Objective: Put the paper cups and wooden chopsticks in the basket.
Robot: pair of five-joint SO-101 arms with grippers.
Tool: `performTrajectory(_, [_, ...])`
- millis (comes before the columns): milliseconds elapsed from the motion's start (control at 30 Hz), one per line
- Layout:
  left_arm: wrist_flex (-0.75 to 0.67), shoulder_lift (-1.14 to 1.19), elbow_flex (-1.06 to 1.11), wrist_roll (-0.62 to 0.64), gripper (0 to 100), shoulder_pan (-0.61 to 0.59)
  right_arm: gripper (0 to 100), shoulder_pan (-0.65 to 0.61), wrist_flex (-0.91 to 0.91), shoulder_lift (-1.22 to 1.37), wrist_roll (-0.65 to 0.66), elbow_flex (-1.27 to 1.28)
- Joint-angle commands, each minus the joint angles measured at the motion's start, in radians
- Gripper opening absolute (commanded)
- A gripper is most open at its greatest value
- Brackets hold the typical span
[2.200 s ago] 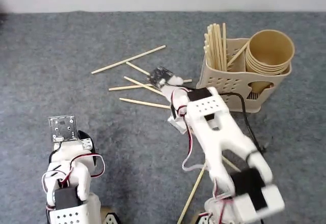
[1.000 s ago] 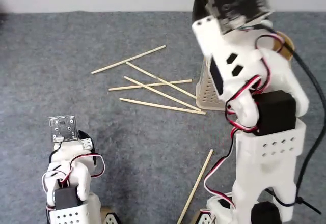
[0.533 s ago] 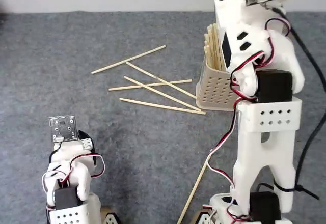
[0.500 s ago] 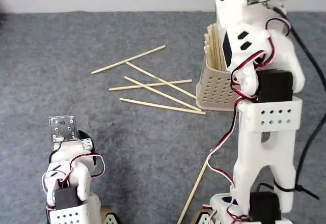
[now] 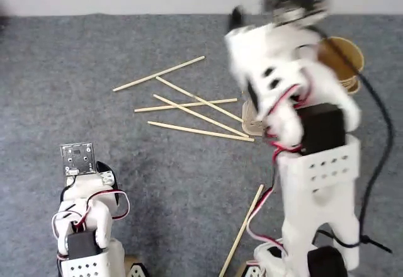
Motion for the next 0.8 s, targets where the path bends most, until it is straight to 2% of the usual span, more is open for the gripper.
performTrajectory(0, [0.002,-0.005,-0.008,-0.009,1,0.005,14.7,-0.13,0.145,0.015,-0.002,-0.009])
performTrajectory(200, [0.002,-0.005,-0.008,-0.009,1,0.005,15.3,-0.291,0.332,0.18,0.068,-0.009])
performTrajectory(367, [0.002,-0.005,-0.008,-0.009,1,0.005,27.6,-0.309,0.38,0.344,0.068,-0.009])
performTrajectory(533, [0.002,-0.005,-0.008,-0.009,1,0.005,31.0,-0.3,0.326,0.533,0.137,-0.012])
performTrajectory(767, [0.002,-0.005,-0.008,-0.009,1,0.005,31.3,-0.216,0.087,0.746,0.209,-0.014])
